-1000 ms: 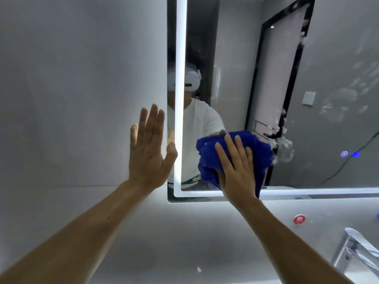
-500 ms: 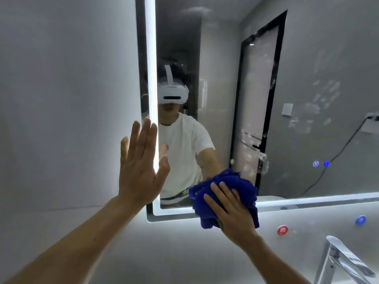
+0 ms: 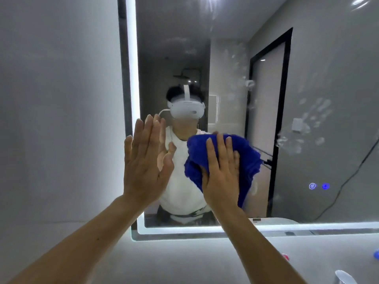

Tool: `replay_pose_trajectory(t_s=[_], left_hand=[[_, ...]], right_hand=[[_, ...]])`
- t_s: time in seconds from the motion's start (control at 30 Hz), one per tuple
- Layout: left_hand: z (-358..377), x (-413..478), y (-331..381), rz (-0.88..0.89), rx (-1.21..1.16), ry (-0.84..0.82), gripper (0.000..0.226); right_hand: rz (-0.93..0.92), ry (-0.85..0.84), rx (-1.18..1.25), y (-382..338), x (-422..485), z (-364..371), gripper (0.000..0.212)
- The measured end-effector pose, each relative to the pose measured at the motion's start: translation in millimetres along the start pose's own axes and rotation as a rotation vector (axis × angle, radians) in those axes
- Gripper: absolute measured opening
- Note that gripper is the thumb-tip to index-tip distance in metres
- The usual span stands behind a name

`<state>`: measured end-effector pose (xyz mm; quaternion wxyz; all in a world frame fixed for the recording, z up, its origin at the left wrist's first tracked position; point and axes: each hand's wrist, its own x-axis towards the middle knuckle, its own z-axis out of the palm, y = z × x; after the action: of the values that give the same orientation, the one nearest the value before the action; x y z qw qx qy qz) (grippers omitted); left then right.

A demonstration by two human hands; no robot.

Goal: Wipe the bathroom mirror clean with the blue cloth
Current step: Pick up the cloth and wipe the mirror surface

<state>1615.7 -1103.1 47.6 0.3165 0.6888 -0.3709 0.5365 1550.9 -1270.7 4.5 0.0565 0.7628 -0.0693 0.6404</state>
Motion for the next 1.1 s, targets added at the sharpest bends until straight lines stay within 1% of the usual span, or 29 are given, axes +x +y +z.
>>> replay_pose_trajectory(t_s=[0.13,0.2,0.27,0.33,0.43,0.5,0.57,0.63,0.67,0.77,0.9,1.0,1.03,1.1], left_hand=[[5,6,9,0.008,0.04,-0.031,0.071],[5,10,11,0.015,0.072,-0.041,0.073],[5,14,13,0.016,0.081,-0.041,0.072],[2,19,13,0.015,0.081,-0.043,0.071],[-5,24,11,0.023,0.06,-0.025,0.064],[-11,26,10,0.019,0.048,-0.003,0.061],[-16,26,7,-0.002,0.049,-0.004,0.062],[-19,25,5,-0.017,0.048,-0.014,0.063],[-20,25,4,-0.023,0.044,-0.016,0.064],[-19,24,4,-0.013,0.025,-0.006,0.063],[-18,23,9,0.0,0.0,0.011,0.061],[-17,17,13,-0.011,-0.007,-0.016,0.061],[-18,15,13,-0.006,-0.005,-0.029,0.062],[-20,15,10,0.016,0.001,-0.034,0.062]], right_hand=[[-0.205,-0.13,-0.088,22,-72,1,0.063],[-0.248,-0.166,-0.074,33,-88,-6,0.07],[-0.267,-0.177,-0.074,39,-82,-12,0.078],[-0.199,-0.143,-0.052,39,-54,-17,0.078],[0.018,-0.019,0.013,31,17,-21,0.061],[0.131,0.055,0.028,20,58,-21,0.055],[0.165,0.087,-0.004,6,72,-16,0.053],[0.111,0.087,-0.033,-4,55,-8,0.054],[0.054,0.067,-0.038,-8,39,-4,0.055],[-0.143,-0.055,-0.049,-13,-27,9,0.064],[-0.31,-0.159,-0.148,1,-104,19,0.076],[-0.421,-0.274,-0.228,25,-140,16,0.1],[-0.469,-0.295,-0.241,33,-146,13,0.105],[-0.541,-0.309,-0.241,45,-147,8,0.108]])
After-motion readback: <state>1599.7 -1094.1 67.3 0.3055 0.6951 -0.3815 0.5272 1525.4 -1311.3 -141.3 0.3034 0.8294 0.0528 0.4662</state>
